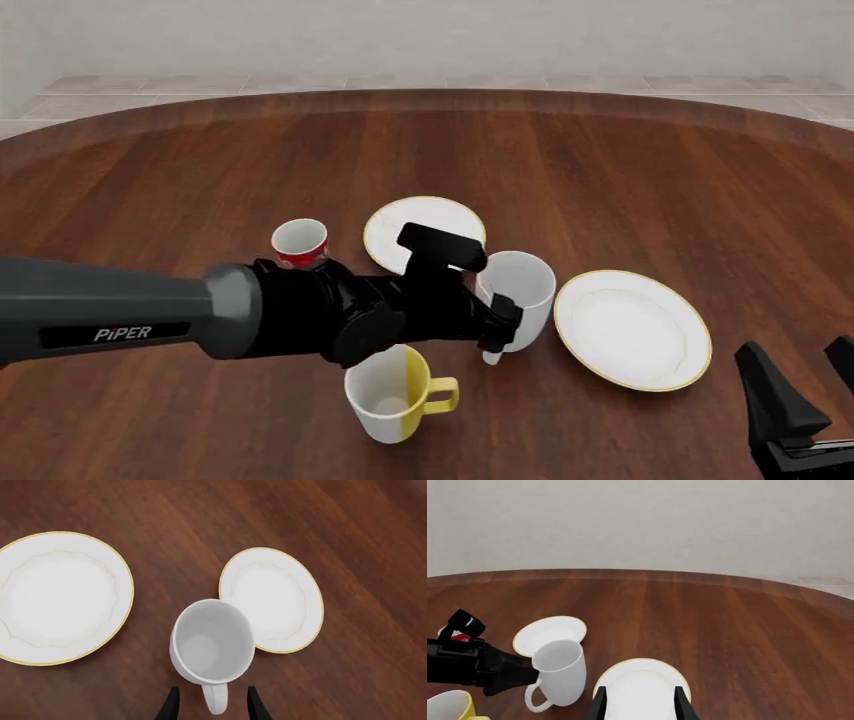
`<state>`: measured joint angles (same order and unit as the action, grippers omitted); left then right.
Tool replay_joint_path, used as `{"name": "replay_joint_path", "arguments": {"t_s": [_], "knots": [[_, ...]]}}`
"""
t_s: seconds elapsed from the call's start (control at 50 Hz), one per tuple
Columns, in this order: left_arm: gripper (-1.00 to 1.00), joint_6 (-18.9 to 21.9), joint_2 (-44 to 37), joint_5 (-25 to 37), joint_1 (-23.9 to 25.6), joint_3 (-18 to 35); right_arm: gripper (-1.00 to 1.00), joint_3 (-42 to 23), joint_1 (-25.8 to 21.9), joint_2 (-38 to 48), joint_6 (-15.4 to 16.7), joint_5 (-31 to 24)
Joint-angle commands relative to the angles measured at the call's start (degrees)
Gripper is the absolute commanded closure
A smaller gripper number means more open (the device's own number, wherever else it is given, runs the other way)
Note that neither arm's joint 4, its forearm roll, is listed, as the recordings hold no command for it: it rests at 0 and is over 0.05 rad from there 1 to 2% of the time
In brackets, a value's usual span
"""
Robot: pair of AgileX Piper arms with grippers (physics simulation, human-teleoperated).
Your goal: Put the white mug on the left plate.
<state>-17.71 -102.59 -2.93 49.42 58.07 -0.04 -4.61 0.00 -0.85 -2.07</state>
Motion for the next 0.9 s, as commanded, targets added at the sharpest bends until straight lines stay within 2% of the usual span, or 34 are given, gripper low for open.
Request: {"name": "replay_joint_path", "arguments": {"t_s": [0.02, 0.9], "knots": [[-1.0, -0.2, -0.4, 0.0, 0.2, 0.2, -1.0, 0.0, 0.1, 0.0, 0.0, 0.0], [-1.0, -0.7, -3.4, -1.4, 0.4, 0.1, -1.0, -0.1, 0.4, 0.0, 0.0, 0.0]]}}
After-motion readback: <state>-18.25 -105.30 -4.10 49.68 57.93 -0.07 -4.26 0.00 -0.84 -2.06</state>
